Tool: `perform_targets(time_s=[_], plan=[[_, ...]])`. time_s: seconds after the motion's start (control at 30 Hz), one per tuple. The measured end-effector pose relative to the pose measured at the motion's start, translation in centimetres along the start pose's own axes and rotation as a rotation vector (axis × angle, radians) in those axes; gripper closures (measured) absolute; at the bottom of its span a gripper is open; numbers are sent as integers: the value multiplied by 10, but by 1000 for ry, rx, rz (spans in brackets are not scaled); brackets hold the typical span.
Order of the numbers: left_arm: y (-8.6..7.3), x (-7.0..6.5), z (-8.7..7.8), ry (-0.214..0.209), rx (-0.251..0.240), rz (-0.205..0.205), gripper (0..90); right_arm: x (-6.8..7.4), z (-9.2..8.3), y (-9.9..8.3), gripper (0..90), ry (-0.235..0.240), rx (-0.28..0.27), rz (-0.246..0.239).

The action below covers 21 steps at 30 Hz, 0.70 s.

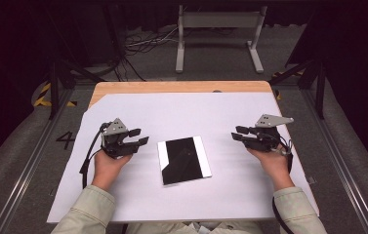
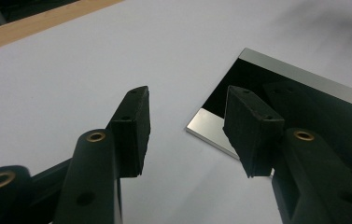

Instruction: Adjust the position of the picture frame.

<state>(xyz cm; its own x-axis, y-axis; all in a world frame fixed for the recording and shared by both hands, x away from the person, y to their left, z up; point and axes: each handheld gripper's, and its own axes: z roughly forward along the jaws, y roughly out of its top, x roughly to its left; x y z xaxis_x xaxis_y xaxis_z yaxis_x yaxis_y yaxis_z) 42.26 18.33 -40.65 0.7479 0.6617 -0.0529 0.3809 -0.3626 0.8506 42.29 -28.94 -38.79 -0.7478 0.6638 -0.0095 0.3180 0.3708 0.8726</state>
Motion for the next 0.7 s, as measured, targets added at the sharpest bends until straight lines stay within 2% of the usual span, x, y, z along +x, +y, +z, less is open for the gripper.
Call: perform_targets(time_s=[0.13,0.2,0.27,0.4,0.47,0.57,0.6,0.7], plan=[[2,0,2,1,8,-13,515,3,-2,1,637,3,-3,-4],[3,1,3,-34,-1,-59,507,4,-3,1,637,6,4,-8],[6,0,4,-51,-10,-83,504,5,-4,0,640,7,2,-9],[12,-1,6,-61,-12,-90,506,10,-7,0,657,16,2,-15],[16,-3,9,-53,8,-97,545,15,-9,0,691,26,18,-33],[20,-7,12,-57,32,-87,582,19,-10,1,715,35,26,-43],[22,-11,14,-67,37,-52,619,22,-12,1,734,40,32,-51],[24,-14,16,-68,34,-35,654,25,-14,2,746,45,37,-56]])
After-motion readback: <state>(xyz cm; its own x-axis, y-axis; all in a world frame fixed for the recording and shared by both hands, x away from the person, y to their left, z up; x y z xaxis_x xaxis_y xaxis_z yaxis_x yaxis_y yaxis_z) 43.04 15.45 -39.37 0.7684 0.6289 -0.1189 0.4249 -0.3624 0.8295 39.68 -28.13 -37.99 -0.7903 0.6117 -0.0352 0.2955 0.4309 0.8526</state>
